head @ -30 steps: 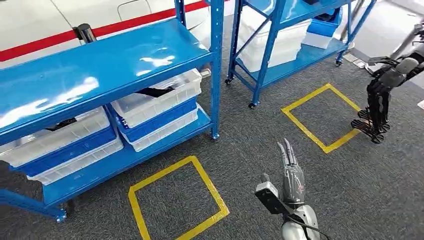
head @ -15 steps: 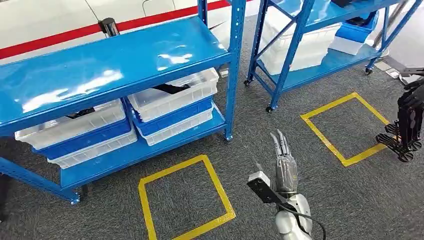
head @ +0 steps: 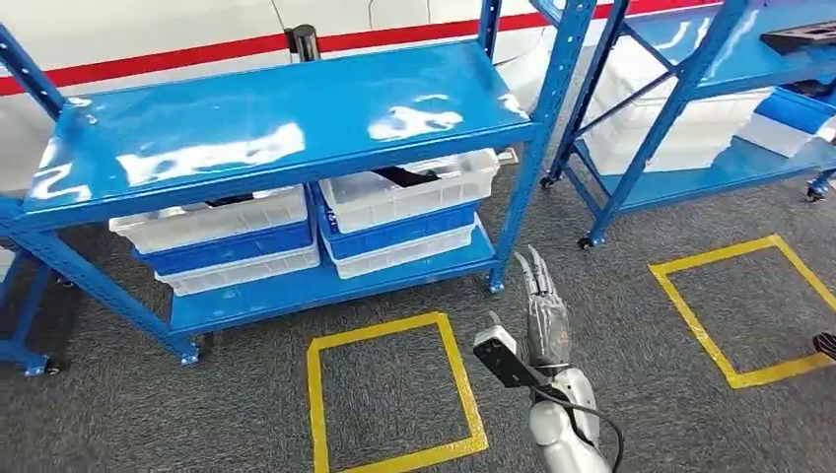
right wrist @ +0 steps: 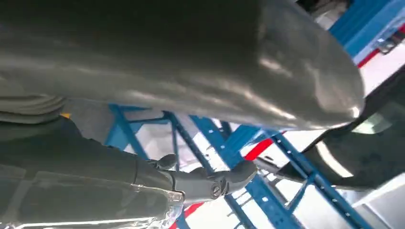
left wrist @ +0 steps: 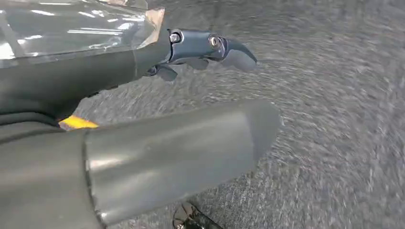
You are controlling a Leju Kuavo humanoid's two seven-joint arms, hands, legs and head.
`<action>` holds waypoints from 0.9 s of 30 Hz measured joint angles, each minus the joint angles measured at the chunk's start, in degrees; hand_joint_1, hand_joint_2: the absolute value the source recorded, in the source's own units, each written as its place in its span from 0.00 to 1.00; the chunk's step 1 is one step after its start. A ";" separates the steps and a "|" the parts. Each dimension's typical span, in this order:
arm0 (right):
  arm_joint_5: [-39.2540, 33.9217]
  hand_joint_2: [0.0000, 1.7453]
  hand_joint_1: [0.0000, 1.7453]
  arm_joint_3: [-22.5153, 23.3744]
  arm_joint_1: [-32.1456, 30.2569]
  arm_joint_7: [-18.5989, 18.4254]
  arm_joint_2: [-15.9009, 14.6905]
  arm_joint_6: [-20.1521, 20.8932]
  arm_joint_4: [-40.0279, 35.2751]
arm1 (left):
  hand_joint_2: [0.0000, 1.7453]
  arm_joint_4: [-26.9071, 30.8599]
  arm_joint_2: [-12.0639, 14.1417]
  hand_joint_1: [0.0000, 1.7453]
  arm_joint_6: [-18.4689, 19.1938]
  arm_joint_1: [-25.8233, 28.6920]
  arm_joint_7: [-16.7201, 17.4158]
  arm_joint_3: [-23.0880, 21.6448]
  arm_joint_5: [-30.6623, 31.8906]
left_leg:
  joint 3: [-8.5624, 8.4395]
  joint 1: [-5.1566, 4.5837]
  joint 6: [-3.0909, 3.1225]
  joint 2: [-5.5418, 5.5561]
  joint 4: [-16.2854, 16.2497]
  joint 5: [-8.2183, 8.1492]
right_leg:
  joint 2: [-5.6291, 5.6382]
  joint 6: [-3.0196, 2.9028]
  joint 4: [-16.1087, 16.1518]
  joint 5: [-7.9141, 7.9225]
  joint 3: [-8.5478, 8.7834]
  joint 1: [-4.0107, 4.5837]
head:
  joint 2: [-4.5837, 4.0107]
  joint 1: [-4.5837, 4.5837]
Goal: Take the parts from the cabinet and place them on the table.
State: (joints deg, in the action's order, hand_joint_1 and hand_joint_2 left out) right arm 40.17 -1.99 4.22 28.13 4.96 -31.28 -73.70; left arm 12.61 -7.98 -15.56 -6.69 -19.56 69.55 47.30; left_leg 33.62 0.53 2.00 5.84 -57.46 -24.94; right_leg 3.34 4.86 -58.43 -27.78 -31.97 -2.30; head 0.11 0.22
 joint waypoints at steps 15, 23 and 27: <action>-2.08 0.00 0.00 0.02 1.83 1.88 1.22 -0.94 2.34 | 0.00 0.00 0.24 0.00 -0.66 -0.03 0.31 0.59 -0.50 | 2.17 -0.15 -0.55 -5.90 -2.24 1.04 | -3.94 -4.37 0.05 -0.51 0.99 1.29 | 0.00 -0.39; -2.47 0.00 0.00 0.04 2.69 2.25 1.62 -0.48 3.45 | 0.00 0.00 0.20 0.00 -1.25 -0.16 0.44 1.14 -0.52 | 1.59 -1.29 -1.02 -5.71 -0.89 0.33 | -4.25 -3.89 0.25 -0.84 0.87 1.76 | 0.00 -0.31; -1.24 0.00 0.00 0.48 3.70 0.41 1.60 -0.46 5.80 | 0.00 -0.02 0.04 0.00 -1.90 -0.18 0.85 1.31 -0.46 | 1.59 -1.29 -0.82 -5.69 -0.89 0.28 | -4.26 -3.72 0.58 -0.74 1.02 1.75 | 0.00 -0.28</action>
State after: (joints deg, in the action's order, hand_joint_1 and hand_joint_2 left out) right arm 38.93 -1.51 7.92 28.54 6.56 -31.74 -67.90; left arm 12.59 -7.93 -17.47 -6.86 -18.71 70.86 46.84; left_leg 35.21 -0.76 1.18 0.14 -58.35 -24.66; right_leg -0.92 1.14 -57.84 -28.53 -30.94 -0.54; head 0.11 -0.07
